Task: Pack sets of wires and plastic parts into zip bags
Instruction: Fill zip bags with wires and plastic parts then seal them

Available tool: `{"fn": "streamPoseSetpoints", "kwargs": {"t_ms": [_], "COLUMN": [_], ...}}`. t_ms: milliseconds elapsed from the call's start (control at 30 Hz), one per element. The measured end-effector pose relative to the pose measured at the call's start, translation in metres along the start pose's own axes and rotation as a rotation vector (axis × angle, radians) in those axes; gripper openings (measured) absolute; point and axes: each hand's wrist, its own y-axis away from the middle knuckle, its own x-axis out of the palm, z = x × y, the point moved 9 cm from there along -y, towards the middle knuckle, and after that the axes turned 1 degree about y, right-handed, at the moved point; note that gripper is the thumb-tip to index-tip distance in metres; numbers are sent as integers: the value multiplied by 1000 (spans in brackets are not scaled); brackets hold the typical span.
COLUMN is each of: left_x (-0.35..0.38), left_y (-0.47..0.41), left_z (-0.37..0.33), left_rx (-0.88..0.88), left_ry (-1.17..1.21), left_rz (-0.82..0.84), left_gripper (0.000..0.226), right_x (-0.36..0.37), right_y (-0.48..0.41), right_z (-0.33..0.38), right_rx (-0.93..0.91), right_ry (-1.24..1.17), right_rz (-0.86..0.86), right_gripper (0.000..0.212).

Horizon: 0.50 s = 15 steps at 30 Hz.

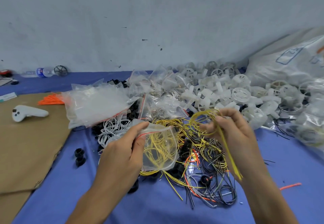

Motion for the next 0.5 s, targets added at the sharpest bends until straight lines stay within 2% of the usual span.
{"fn": "streamPoseSetpoints", "kwargs": {"t_ms": [67, 167, 333, 500], "left_x": [2, 8, 15, 17], "left_y": [-1, 0, 7, 7], "left_z": [0, 2, 1, -8], "left_rx": [-14, -21, -30, 25], "left_ry": [-9, -23, -4, -38], "left_rz": [0, 15, 39, 31], "left_gripper": [41, 33, 40, 41], "right_x": [-6, 1, 46, 92], "right_y": [15, 31, 64, 69], "right_z": [12, 16, -19, -61], "right_rx": [20, 155, 390, 580], "right_ry": [-172, -329, -329, -415], "right_rz": [11, 105, 309, 367], "right_gripper": [25, 24, 16, 30]}}
